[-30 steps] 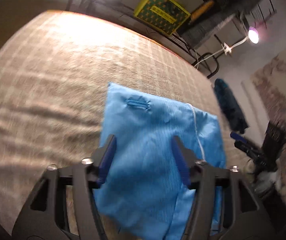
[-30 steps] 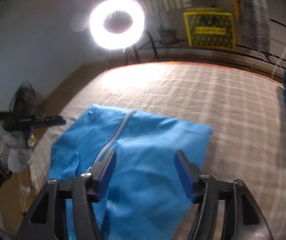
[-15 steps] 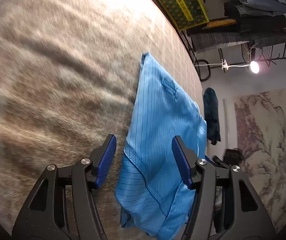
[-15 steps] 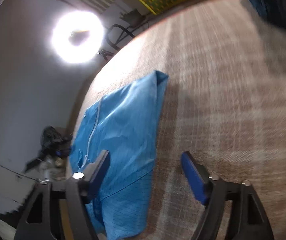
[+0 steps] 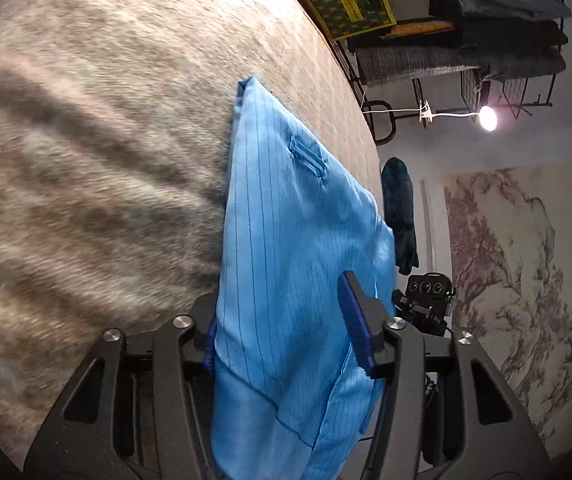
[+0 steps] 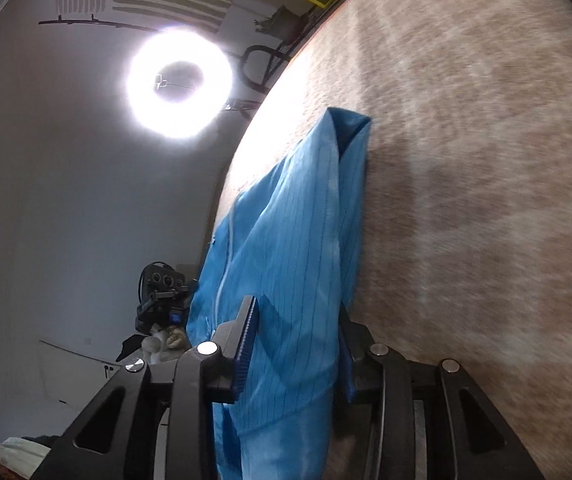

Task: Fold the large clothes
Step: 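Grasp the coat with both tools and lift it off the bed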

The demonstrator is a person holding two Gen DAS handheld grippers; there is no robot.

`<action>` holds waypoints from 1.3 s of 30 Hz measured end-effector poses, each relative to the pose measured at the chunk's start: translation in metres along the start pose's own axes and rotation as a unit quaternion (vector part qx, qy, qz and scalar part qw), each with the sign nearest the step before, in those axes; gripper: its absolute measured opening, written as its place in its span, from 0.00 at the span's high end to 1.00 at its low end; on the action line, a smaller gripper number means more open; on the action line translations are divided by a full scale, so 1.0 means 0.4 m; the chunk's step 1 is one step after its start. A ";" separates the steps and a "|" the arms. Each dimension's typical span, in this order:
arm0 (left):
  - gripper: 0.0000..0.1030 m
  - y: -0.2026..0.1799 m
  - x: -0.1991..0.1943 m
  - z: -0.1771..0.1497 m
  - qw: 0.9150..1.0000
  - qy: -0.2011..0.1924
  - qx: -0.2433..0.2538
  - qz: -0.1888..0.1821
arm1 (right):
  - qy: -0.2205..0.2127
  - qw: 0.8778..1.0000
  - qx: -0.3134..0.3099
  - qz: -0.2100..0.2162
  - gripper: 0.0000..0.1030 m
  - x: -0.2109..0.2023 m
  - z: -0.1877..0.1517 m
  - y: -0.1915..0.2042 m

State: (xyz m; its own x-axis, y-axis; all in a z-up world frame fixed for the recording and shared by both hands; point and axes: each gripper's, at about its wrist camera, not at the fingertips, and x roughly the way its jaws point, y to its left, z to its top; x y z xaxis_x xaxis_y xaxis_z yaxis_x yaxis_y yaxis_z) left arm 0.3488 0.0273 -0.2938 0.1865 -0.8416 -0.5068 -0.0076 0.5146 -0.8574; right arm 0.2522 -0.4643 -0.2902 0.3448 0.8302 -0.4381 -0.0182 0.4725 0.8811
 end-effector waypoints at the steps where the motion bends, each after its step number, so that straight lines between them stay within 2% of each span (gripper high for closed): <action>1: 0.58 -0.002 0.007 0.001 1.000 0.001 0.000 0.002 | 0.000 1.000 0.001 0.002 0.64 0.009 0.001 0.004; 6: 0.76 -0.008 0.023 -0.003 1.000 -0.004 -0.001 0.019 | 0.002 1.000 -0.004 -0.009 0.66 0.030 -0.003 0.023; 8: 0.79 -0.024 0.025 -0.009 0.999 -0.009 0.011 0.040 | 0.003 1.000 -0.009 -0.026 0.76 0.034 -0.003 0.037; 12: 0.90 -0.077 0.033 -0.031 0.996 -0.021 0.047 0.074 | 0.000 0.997 -0.041 -0.065 0.89 0.024 -0.005 0.094; 18: 0.92 -0.151 0.017 -0.063 0.993 -0.042 0.079 0.081 | -0.004 0.985 -0.115 -0.127 0.95 0.015 -0.010 0.212; 23: 0.93 -0.223 0.009 -0.089 0.988 -0.055 0.114 0.094 | -0.010 0.978 -0.153 -0.144 0.97 0.006 -0.019 0.295; 28: 0.94 -0.268 0.009 -0.108 0.987 -0.059 0.127 0.083 | -0.013 0.969 -0.183 -0.164 0.97 -0.006 -0.042 0.358; 33: 0.94 -0.321 0.044 -0.117 0.986 -0.050 0.141 0.072 | -0.025 0.963 -0.195 -0.183 0.97 -0.074 -0.036 0.382; 39: 0.95 -0.395 0.131 -0.118 0.985 -0.031 0.163 0.051 | -0.047 0.959 -0.192 -0.202 0.97 -0.197 -0.039 0.354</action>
State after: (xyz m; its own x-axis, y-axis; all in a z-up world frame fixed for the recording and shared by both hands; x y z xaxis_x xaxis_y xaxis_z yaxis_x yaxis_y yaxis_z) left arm 0.3136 -0.1060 -0.1892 0.2599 -0.7768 -0.5736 0.2854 0.6292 -0.7229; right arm 0.2080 -0.4582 -0.1337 0.4792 0.5346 -0.6961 -0.2029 0.8391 0.5048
